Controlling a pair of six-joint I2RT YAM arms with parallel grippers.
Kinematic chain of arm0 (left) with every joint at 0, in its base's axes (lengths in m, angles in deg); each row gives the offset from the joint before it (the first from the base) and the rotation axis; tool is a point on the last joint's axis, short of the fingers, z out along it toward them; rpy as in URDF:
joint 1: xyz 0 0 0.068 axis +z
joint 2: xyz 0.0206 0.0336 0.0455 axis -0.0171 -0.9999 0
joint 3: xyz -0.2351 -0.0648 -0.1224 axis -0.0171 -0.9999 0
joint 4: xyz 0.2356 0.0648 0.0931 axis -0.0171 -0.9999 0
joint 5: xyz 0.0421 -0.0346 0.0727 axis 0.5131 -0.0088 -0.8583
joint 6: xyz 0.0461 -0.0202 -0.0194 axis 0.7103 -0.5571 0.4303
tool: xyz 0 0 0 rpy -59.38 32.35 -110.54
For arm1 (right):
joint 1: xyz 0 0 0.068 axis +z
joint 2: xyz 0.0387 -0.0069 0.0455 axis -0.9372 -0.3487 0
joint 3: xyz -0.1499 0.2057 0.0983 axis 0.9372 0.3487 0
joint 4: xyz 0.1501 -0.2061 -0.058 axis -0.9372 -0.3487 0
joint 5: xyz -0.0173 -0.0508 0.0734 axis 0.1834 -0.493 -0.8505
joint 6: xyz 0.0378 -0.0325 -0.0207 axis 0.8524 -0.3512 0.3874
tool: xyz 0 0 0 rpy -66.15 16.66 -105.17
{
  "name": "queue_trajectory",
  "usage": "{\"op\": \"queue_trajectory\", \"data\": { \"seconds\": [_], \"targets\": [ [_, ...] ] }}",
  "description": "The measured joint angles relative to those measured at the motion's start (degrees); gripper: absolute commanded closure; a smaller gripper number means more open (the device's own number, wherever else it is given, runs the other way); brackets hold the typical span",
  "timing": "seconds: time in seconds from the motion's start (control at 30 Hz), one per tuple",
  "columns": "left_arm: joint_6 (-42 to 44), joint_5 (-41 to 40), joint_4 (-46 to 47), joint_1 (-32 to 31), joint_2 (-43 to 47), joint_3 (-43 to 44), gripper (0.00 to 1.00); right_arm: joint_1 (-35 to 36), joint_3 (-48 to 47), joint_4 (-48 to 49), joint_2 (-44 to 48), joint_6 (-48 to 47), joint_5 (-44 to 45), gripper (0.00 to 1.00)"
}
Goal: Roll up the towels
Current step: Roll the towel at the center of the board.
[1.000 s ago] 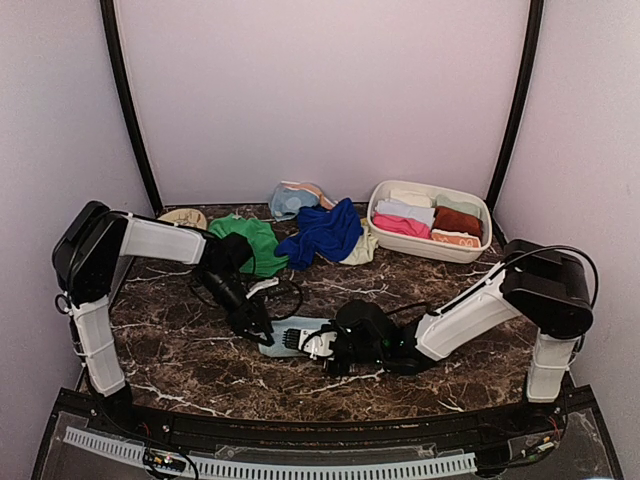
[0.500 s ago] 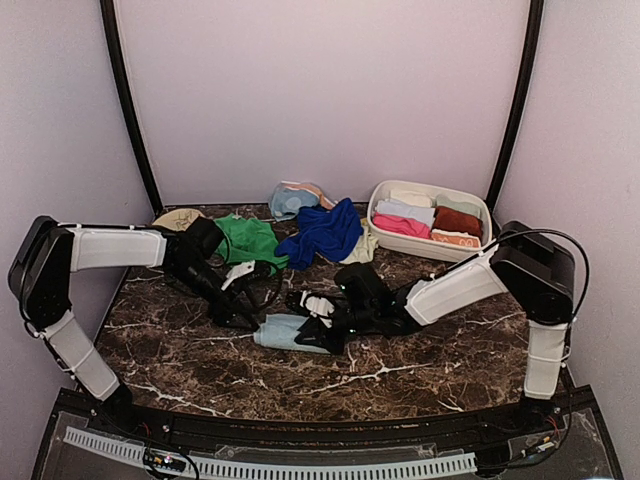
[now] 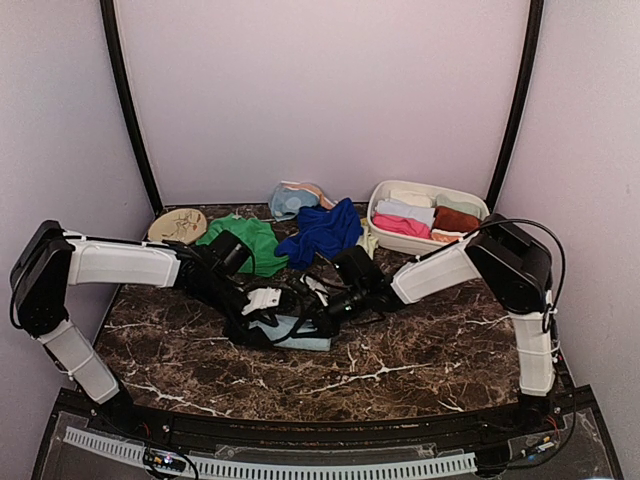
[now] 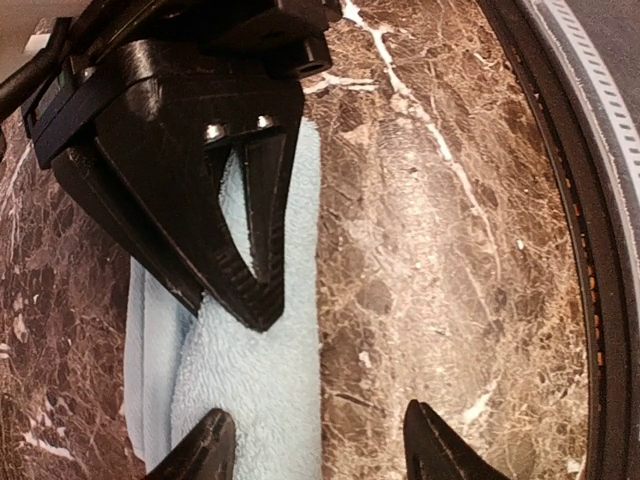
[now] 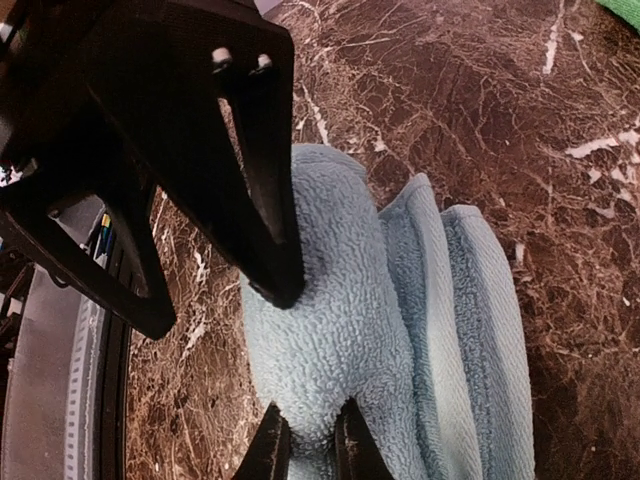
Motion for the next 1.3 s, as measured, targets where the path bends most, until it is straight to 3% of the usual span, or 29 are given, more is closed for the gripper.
{"op": "queue_trajectory", "data": {
  "seconds": [0.13, 0.3, 0.53, 0.63, 0.67, 0.7, 0.73, 0.93, 1.1, 1.2, 1.3],
  "targets": [
    [-0.5, -2.3, 2.1, -0.6, -2.4, 1.2, 0.51, -0.5, -0.3, 0.0, -0.4, 2.9, -1.0, 0.99],
    [-1.0, -4.6, 4.7, -0.8, -5.3, 2.2, 0.70, -0.5, 1.2, 2.2, 0.2, 6.4, -1.2, 0.91],
    [-1.8, -4.1, 4.4, -0.9, -9.7, 5.7, 0.73, -0.5, 7.3, 6.6, 4.3, 9.4, 2.8, 0.53],
    [-2.2, -2.5, 3.5, -0.9, -11.6, 7.7, 0.73, -0.2, 12.7, 9.2, 8.7, 9.1, 8.3, 0.43],
    [-2.3, -1.9, 3.3, -0.9, -12.1, 8.2, 0.73, -0.1, 15.0, 10.0, 10.7, 8.9, 10.8, 0.33],
    [-2.3, -1.4, 3.0, -0.9, -12.4, 8.5, 0.73, -0.1, 18.3, 10.4, 13.5, 8.5, 14.3, 0.05],
    [-2.4, -1.0, 2.7, -0.9, -12.5, 8.7, 0.73, -0.1, 18.6, 10.3, 13.8, 8.5, 14.8, 0.01],
    [-3.1, 0.7, 1.1, -0.4, -13.6, 9.8, 0.73, 0.4, 32.9, 13.1, 26.6, 4.8, 31.6, 0.00],
    [-3.3, 1.2, -0.3, -0.3, -14.4, 10.8, 0.72, 0.8, 41.5, 16.2, 42.1, 6.1, 53.5, 0.00],
    [-3.3, 1.6, -1.4, -0.2, -15.2, 11.9, 0.72, 0.2, 44.7, 21.4, 49.3, 7.4, 59.2, 0.00],
    [-3.4, 2.3, -2.5, -0.2, -16.0, 13.0, 0.72, 1.8, 45.6, 23.8, 50.9, 1.5, 60.5, 0.00]
  ]
}}
